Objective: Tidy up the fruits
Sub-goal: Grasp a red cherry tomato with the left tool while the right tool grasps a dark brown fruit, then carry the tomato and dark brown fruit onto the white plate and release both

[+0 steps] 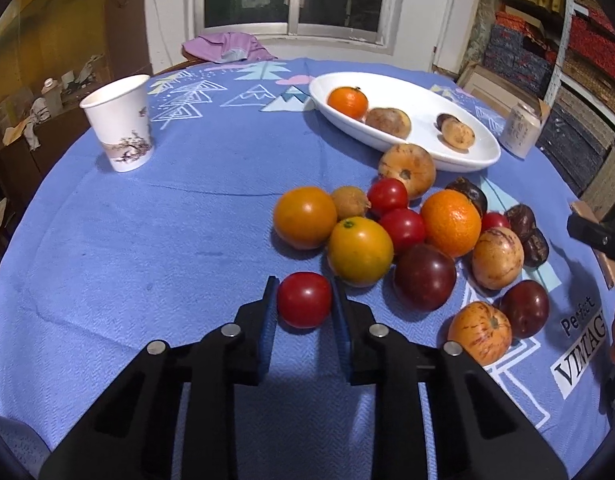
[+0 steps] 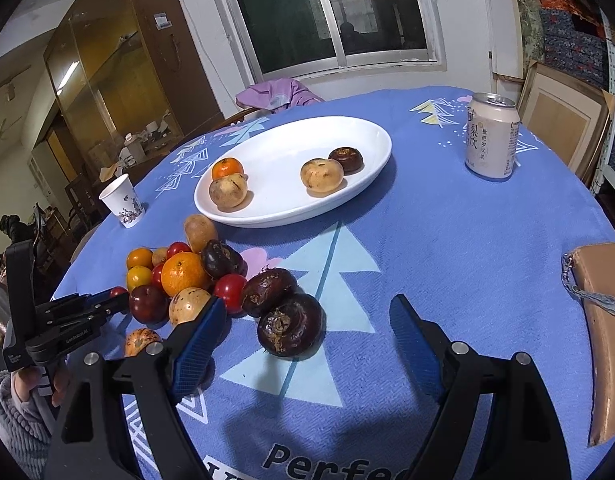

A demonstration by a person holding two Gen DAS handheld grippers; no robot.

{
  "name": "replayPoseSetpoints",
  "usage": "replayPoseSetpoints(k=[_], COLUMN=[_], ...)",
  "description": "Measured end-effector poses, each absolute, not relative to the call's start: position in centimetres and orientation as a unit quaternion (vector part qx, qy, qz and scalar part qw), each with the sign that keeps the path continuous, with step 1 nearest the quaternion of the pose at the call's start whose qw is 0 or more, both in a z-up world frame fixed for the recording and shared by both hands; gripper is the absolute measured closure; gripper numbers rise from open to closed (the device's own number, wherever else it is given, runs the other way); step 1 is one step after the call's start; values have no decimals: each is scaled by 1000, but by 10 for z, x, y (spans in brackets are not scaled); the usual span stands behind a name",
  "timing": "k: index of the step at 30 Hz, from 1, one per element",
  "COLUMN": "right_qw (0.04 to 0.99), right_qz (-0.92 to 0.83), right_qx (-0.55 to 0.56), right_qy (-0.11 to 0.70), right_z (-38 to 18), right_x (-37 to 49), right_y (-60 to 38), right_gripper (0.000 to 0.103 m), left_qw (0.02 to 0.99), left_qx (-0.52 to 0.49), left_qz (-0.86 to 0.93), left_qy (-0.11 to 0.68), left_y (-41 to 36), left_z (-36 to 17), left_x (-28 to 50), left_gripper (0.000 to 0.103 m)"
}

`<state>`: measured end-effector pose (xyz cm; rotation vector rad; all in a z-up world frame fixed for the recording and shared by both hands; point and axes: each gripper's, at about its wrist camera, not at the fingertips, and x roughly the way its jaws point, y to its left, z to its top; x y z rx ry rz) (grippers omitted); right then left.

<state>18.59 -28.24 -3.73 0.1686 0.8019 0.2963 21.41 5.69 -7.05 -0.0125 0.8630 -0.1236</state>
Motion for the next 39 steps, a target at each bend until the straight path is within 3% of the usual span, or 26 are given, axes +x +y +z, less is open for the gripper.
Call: replayPoseSetpoints(k=[5,10,12,17,19,20,21,39], right_qw=[906,908,906,898,896,893,892,911], right_qz=[135,123,129,127,134,143,147,168], right_qx=[63,-27,-27,-9,-16,-22,-28,81], right_qy=[396,400,403,421,423,426,428,369], right_z=[-44,-55,-56,-61,-62,-63,-64,-20], right_x=[189,188,190,201,204,205,204,190], right_y=[-277,-249,-247,-249,-244,-240,-238,-285], right_gripper=[21,25,31,35,41,52,55,57], left_qw=[907,910,910,908,907,907,907,918], left_qx=[-19,-3,-1,-4,-2,-1,-1,-25], left_qz=[-50,-56,-57,-58,-60,-61,-63,-79], left_qy=[419,411,411,415,416,416,417,388], left_y=[64,57,56,56,56,55,55,50], left_z=[-70,-68,-68,-70,-70,-70,-71,-38], left_x=[213,209,208,209,209,209,209,205], left_gripper=[78,78,78,78,78,78,78,78])
